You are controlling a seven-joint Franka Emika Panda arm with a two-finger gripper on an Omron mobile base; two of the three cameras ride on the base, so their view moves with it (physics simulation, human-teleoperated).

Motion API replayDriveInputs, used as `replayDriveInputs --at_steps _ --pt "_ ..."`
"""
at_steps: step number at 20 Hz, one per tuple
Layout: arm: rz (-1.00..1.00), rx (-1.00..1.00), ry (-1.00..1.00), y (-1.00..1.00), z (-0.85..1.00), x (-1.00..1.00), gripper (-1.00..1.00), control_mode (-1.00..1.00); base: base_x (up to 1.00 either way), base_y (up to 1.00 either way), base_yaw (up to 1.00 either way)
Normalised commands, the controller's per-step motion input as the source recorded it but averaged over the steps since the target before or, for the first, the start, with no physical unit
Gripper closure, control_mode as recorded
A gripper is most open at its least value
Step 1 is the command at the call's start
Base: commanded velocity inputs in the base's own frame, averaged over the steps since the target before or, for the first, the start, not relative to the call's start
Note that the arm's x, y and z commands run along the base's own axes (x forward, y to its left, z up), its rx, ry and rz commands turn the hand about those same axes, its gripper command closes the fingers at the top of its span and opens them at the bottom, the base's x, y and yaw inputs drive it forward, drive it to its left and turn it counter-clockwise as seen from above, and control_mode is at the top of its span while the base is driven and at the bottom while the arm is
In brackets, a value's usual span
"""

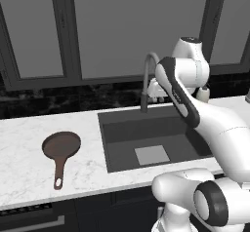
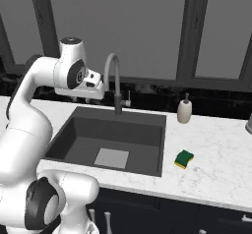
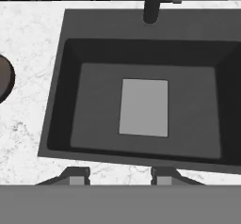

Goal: Pick the pan and sponge and place them into the sink. Then turn on the water.

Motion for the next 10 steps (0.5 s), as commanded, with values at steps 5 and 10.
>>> replayDriveInputs --at_steps 5,10 --pt "-0.02 -0.05 -0.01 0.77 0.00 0.03 -1.00 -1.00 0.00 0.00 0.00" --pt "0.00 -0.13 0.00 1.00 -0.11 -0.18 -1.00 -1.00 0.00 0.00 0.00"
